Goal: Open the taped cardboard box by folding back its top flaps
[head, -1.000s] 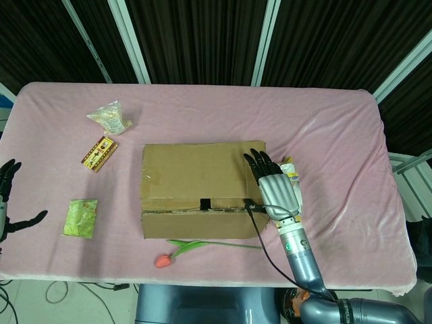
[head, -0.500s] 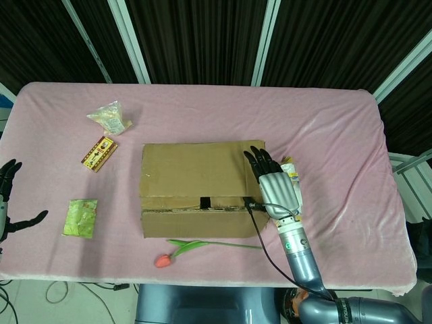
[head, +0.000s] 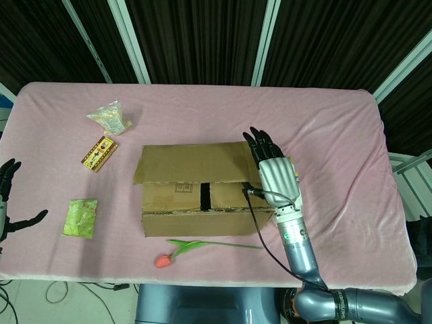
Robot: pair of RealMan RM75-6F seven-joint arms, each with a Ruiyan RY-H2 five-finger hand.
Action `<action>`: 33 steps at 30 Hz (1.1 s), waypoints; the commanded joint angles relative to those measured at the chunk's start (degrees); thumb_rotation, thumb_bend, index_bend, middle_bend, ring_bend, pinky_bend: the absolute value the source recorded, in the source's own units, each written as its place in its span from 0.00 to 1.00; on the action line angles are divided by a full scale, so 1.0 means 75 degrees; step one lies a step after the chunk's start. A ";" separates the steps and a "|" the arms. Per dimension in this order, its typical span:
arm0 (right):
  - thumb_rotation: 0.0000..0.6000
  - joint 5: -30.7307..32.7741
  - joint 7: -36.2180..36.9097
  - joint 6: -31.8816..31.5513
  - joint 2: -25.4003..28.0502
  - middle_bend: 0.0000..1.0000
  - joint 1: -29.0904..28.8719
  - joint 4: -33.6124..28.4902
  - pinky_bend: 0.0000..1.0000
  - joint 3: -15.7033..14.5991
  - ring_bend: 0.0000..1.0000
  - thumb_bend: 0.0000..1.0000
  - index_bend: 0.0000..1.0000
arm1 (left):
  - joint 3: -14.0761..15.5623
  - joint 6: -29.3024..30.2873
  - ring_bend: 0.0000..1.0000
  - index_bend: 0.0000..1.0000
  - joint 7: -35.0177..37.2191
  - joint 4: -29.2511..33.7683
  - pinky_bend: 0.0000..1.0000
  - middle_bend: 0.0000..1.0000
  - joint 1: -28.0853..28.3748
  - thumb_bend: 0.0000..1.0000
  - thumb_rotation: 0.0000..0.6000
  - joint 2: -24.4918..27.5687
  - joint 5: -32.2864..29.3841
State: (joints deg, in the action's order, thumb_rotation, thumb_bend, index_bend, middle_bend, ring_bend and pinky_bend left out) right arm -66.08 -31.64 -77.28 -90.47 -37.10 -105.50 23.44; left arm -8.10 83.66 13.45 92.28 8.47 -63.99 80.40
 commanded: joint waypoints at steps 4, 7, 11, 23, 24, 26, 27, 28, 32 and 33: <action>1.00 0.0587 -0.0132 0.0207 0.0087 0.00 -0.0571 0.0304 0.23 0.0829 0.00 0.36 0.00 | -0.0008 -0.0014 0.00 0.00 -0.0046 -0.0024 0.04 0.00 0.0008 0.10 1.00 -0.0014 -0.0019; 1.00 0.1052 -0.0203 0.0363 0.0050 0.00 -0.0994 0.0593 0.23 0.1345 0.00 0.36 0.00 | -0.0018 -0.0009 0.00 0.00 -0.0045 -0.0031 0.04 0.00 0.0007 0.10 1.00 -0.0024 -0.0032; 1.00 0.1490 -0.0390 0.0554 0.0018 0.00 -0.1528 0.1145 0.23 0.1764 0.00 0.36 0.00 | -0.0023 -0.0022 0.00 0.00 -0.0037 -0.0037 0.04 0.00 0.0007 0.10 1.00 -0.0027 -0.0049; 1.00 0.2458 -0.0765 0.1199 -0.0365 0.00 -0.2872 0.3262 0.23 0.2007 0.00 0.33 0.00 | -0.0028 -0.0098 0.00 0.00 -0.0061 -0.0067 0.04 0.00 0.0032 0.10 1.00 -0.0040 -0.0092; 1.00 0.2606 -0.0762 0.1271 -0.0491 0.00 -0.3024 0.3510 0.23 0.2036 0.00 0.32 0.00 | -0.0030 -0.0107 0.00 0.00 -0.0056 -0.0058 0.04 0.00 0.0034 0.10 1.00 -0.0041 -0.0098; 1.00 0.2741 -0.0769 0.1383 -0.0696 0.00 -0.3311 0.4026 0.23 0.2034 0.00 0.32 0.00 | -0.0027 -0.0107 0.00 0.00 -0.0052 -0.0043 0.04 0.00 0.0030 0.10 1.00 -0.0036 -0.0097; 1.00 0.2754 -0.0762 0.1405 -0.0743 0.00 -0.3382 0.4167 0.23 0.2022 0.00 0.32 0.00 | -0.0027 -0.0106 0.00 0.00 -0.0049 -0.0039 0.04 0.00 0.0029 0.10 1.00 -0.0035 -0.0095; 1.00 0.2770 -0.0741 0.1445 -0.0803 0.00 -0.3478 0.4365 0.23 0.2007 0.00 0.32 0.00 | -0.0025 -0.0107 0.00 0.00 -0.0044 -0.0035 0.04 0.00 0.0027 0.10 1.00 -0.0033 -0.0095; 1.00 0.2858 -0.0596 0.1584 -0.0972 0.00 -0.3795 0.4989 0.23 0.2018 0.00 0.32 0.00 | -0.0032 -0.0157 0.00 0.00 -0.0003 -0.0045 0.04 0.00 0.0035 0.10 1.00 -0.0034 -0.0138; 1.00 0.2885 -0.0567 0.1616 -0.0998 0.00 -0.3857 0.5109 0.23 0.2019 0.00 0.32 0.00 | -0.0034 -0.0182 0.00 0.00 0.0011 -0.0046 0.04 0.00 0.0040 0.10 1.00 -0.0033 -0.0158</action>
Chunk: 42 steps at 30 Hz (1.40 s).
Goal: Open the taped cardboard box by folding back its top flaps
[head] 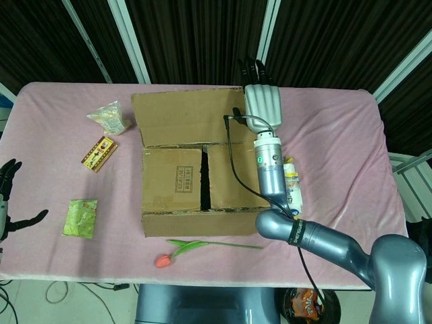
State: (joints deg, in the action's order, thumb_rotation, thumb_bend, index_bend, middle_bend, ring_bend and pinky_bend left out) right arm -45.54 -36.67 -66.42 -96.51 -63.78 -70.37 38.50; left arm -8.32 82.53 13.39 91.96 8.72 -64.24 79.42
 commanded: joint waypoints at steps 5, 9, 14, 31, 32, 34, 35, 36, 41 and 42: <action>1.00 0.0121 0.0209 0.0132 -0.0148 0.00 -0.0293 0.0563 0.23 -0.0198 0.00 0.32 0.00 | 0.0010 -0.0142 0.00 0.00 0.0012 -0.0012 0.04 0.00 0.0036 0.10 1.00 0.0019 -0.0068; 1.00 0.0017 0.0054 -0.0101 0.0223 0.00 0.0124 -0.0177 0.23 -0.0578 0.00 0.32 0.00 | 0.0044 -0.0089 0.00 0.00 -0.0087 -0.0001 0.04 0.00 0.0033 0.10 1.00 0.0033 0.0038; 1.00 -0.0279 -0.0021 -0.0553 0.0871 0.00 0.0856 -0.1381 0.23 -0.1087 0.00 0.30 0.00 | 0.0080 -0.0022 0.00 0.00 -0.0210 0.0026 0.04 0.00 0.0028 0.10 1.00 0.0050 0.0152; 1.00 -0.2293 0.1511 -0.2723 0.3877 0.00 0.4809 -0.5213 0.23 -0.3666 0.00 0.29 0.00 | 0.0237 -0.0040 0.00 0.00 -0.0780 0.0241 0.04 0.00 0.0121 0.12 1.00 0.0262 0.0512; 1.00 -0.2551 0.1699 -0.2969 0.3965 0.00 0.5130 -0.5228 0.23 -0.3909 0.00 0.29 0.00 | 0.0255 -0.0058 0.00 0.00 -0.0866 0.0293 0.04 0.00 0.0142 0.13 1.00 0.0311 0.0560; 1.00 -0.2806 0.1896 -0.3143 0.4030 0.00 0.5404 -0.5209 0.23 -0.4137 0.00 0.29 0.00 | 0.0268 -0.0085 0.00 0.00 -0.0951 0.0347 0.04 0.00 0.0164 0.13 1.00 0.0366 0.0594; 1.00 -0.2911 0.1988 -0.3206 0.4053 0.00 0.5523 -0.5187 0.23 -0.4237 0.00 0.29 0.00 | 0.0272 -0.0100 0.00 0.00 -0.0997 0.0375 0.04 0.00 0.0178 0.13 1.00 0.0394 0.0608; 1.00 -0.3008 0.2079 -0.3257 0.4073 0.00 0.5634 -0.5160 0.23 -0.4332 0.00 0.29 0.00 | 0.0274 -0.0118 0.00 0.00 -0.1043 0.0404 0.04 0.00 0.0193 0.13 1.00 0.0423 0.0618; 1.00 -0.3803 0.2762 -0.3718 0.4026 0.00 0.6348 -0.4516 0.23 -0.4853 0.00 0.29 0.00 | 0.0272 -0.0478 0.00 0.00 -0.1444 0.0776 0.04 0.00 0.0451 0.14 1.00 0.0787 0.0729; 1.00 -0.3945 0.2883 -0.3800 0.3961 0.00 0.6425 -0.4292 0.23 -0.4872 0.00 0.29 0.00 | 0.0267 -0.0593 0.00 0.00 -0.1527 0.0875 0.04 0.00 0.0529 0.15 1.00 0.0888 0.0751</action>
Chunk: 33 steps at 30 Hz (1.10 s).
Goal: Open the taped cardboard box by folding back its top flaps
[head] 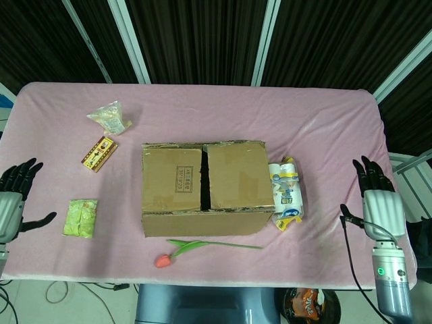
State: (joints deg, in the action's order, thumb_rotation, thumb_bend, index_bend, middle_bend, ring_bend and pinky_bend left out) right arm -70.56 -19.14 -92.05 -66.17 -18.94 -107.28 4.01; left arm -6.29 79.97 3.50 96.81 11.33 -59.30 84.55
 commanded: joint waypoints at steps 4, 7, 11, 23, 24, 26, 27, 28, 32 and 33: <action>1.00 -0.0998 0.0979 -0.0602 -0.0395 0.00 0.0646 0.1455 0.23 -0.0202 0.00 0.29 0.00 | -0.0109 -0.1074 0.00 0.00 -0.0615 0.0865 0.04 0.00 0.0724 0.19 1.00 0.0883 0.0076; 1.00 -0.1140 0.1146 -0.0594 -0.0618 0.00 0.0700 0.1826 0.23 -0.0120 0.00 0.29 0.00 | -0.0336 -0.2163 0.00 0.00 -0.0695 0.1454 0.04 0.00 0.1458 0.27 1.00 0.1556 -0.0028; 1.00 -0.1353 0.1259 -0.0605 -0.0822 0.00 0.0754 0.2263 0.23 -0.0035 0.00 0.29 0.00 | -0.0731 -0.3995 0.00 0.00 -0.0413 0.1775 0.04 0.00 0.2745 0.42 1.00 0.2310 -0.0099; 1.00 -0.1403 0.1769 -0.0450 -0.0953 0.00 0.0933 0.2548 0.23 0.0331 0.00 0.29 0.00 | -0.1706 -0.7683 0.11 0.05 0.0370 0.0486 0.19 0.13 0.6335 0.80 1.00 0.1390 -0.0420; 1.00 -0.1403 0.1789 -0.0434 -0.0962 0.00 0.0948 0.2564 0.23 0.0346 0.00 0.29 0.00 | -0.1722 -0.7796 0.13 0.06 0.0383 0.0394 0.21 0.14 0.6494 0.82 1.00 0.1266 -0.0469; 1.00 -0.1395 0.1806 -0.0397 -0.0970 0.00 0.0961 0.2580 0.23 0.0377 0.00 0.29 0.00 | -0.1727 -0.7944 0.15 0.08 0.0356 0.0247 0.22 0.18 0.6732 0.84 1.00 0.1071 -0.0523; 1.00 -0.1386 0.1822 -0.0377 -0.0973 0.00 0.0971 0.2586 0.23 0.0398 0.00 0.29 0.00 | -0.1714 -0.8008 0.17 0.09 0.0313 0.0166 0.23 0.20 0.6855 0.85 1.00 0.0956 -0.0540; 1.00 -0.1380 0.1836 -0.0362 -0.0975 0.00 0.0982 0.2591 0.23 0.0419 0.00 0.29 0.00 | -0.1692 -0.8064 0.18 0.10 0.0263 0.0095 0.24 0.21 0.6966 0.85 1.00 0.0849 -0.0555; 1.00 -0.1393 0.1890 -0.0315 -0.0977 0.00 0.1015 0.2598 0.23 0.0504 0.00 0.29 0.00 | -0.1567 -0.8201 0.25 0.14 0.0036 -0.0197 0.31 0.29 0.7380 0.88 1.00 0.0324 -0.0659; 1.00 -0.1397 0.1895 -0.0302 -0.0980 0.00 0.1025 0.2602 0.23 0.0515 0.00 0.29 0.00 | -0.1531 -0.8211 0.27 0.15 -0.0011 -0.0271 0.32 0.31 0.7451 0.88 1.00 0.0207 -0.0704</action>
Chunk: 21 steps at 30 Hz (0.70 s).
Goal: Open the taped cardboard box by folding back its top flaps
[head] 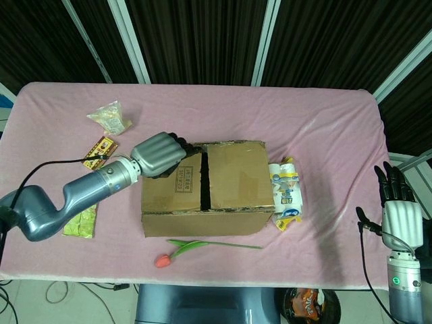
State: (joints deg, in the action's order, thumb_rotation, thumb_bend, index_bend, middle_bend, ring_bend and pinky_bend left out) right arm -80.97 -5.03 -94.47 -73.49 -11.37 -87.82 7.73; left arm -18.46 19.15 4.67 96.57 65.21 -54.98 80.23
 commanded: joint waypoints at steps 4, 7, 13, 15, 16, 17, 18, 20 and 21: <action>1.00 -0.0048 0.0039 0.0071 -0.0009 0.00 0.0050 -0.0006 0.23 0.0058 0.00 0.29 0.00 | 0.0233 -0.0122 0.29 0.16 -0.0319 -0.0426 0.33 0.34 0.0503 0.89 1.00 -0.0723 -0.0328; 1.00 -0.0082 0.0035 0.0090 -0.0017 0.00 0.0069 -0.0009 0.23 0.0077 0.00 0.29 0.00 | 0.0317 -0.0134 0.30 0.17 -0.0406 -0.0491 0.33 0.36 0.0628 0.89 1.00 -0.0880 -0.0428; 1.00 -0.0092 0.0072 0.0157 -0.0028 0.00 0.0106 -0.0018 0.23 0.0133 0.00 0.29 0.00 | 0.0515 -0.0118 0.30 0.17 -0.0616 -0.0616 0.33 0.36 0.0837 0.89 1.00 -0.1157 -0.0595; 1.00 -0.0117 0.0090 0.0196 -0.0030 0.00 0.0116 -0.0026 0.23 0.0135 0.00 0.29 0.00 | 0.0600 -0.0123 0.30 0.17 -0.0700 -0.0696 0.33 0.36 0.0929 0.89 1.00 -0.1304 -0.0665; 1.00 -0.0132 0.0089 0.0204 -0.0033 0.00 0.0120 -0.0027 0.23 0.0137 0.00 0.29 0.00 | 0.0632 -0.0120 0.30 0.17 -0.0727 -0.0727 0.33 0.36 0.0961 0.89 1.00 -0.1353 -0.0701; 1.00 -0.0142 0.0089 0.0209 -0.0035 0.00 0.0123 -0.0029 0.23 0.0139 0.00 0.29 0.00 | 0.0652 -0.0117 0.30 0.17 -0.0745 -0.0746 0.33 0.36 0.0981 0.89 1.00 -0.1383 -0.0724; 1.00 -0.0161 0.0092 0.0211 -0.0037 0.00 0.0128 -0.0031 0.23 0.0141 0.00 0.29 0.00 | 0.0685 -0.0110 0.30 0.17 -0.0776 -0.0778 0.33 0.35 0.1011 0.89 1.00 -0.1430 -0.0755; 1.00 -0.0183 0.0099 0.0227 -0.0040 0.00 0.0138 -0.0035 0.23 0.0147 0.00 0.29 0.00 | 0.0741 -0.0072 0.29 0.16 -0.0848 -0.0842 0.32 0.34 0.1068 0.89 1.00 -0.1527 -0.0809; 1.00 -0.0185 0.0105 0.0235 -0.0041 0.00 0.0144 -0.0040 0.23 0.0154 0.00 0.29 0.00 | 0.0762 -0.0048 0.29 0.16 -0.0877 -0.0872 0.32 0.34 0.1095 0.89 1.00 -0.1577 -0.0843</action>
State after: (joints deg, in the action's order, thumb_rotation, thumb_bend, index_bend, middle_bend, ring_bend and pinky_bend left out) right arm -82.35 -4.23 -92.72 -73.80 -10.30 -88.12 8.88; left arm -12.98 18.56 -1.64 90.31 73.15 -66.41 74.22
